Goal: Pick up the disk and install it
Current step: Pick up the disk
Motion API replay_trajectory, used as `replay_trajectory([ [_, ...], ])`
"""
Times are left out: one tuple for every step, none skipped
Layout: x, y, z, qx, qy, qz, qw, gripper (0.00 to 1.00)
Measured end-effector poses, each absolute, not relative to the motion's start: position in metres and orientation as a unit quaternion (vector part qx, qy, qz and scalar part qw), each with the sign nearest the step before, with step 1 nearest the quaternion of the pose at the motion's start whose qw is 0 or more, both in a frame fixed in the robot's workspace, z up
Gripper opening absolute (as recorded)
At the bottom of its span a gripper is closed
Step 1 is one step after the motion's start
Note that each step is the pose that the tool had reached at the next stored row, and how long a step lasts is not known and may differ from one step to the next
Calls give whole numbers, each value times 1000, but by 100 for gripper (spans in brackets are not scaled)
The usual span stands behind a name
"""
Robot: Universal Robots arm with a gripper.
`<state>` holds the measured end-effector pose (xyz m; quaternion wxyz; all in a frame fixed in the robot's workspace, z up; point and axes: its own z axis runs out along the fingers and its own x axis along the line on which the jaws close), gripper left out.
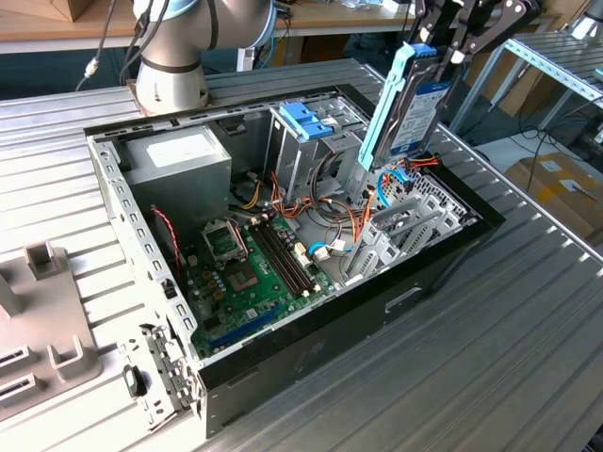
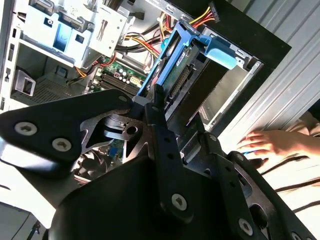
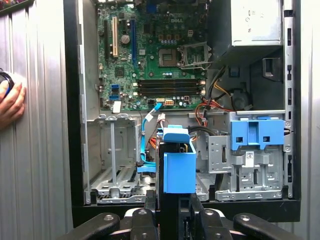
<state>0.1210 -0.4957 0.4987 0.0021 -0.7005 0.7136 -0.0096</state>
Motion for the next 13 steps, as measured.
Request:
replay_trajectory([
  [121,-496,499,-700,714,-10,2,35],
  [121,-497,499,-700,714,-10,2,35],
  [121,-498,499,-700,714,-10,2,35],
  [121,-498,499,-700,714,-10,2,35],
  [121,-498,499,-700,714,-10,2,35],
  [121,-498,499,-700,714,-10,2,35],
  [121,-498,499,-700,714,-10,2,35],
  [121,-498,499,-700,714,-10,2,35],
  [121,-498,499,-700,714,-10,2,35],
  [121,-498,499,-700,714,-10,2,35],
  [121,-499,499,-700,714,-10,2,35],
  [121,-499,499,-700,714,-10,2,35],
  [121,-499,499,-700,714,-10,2,35],
])
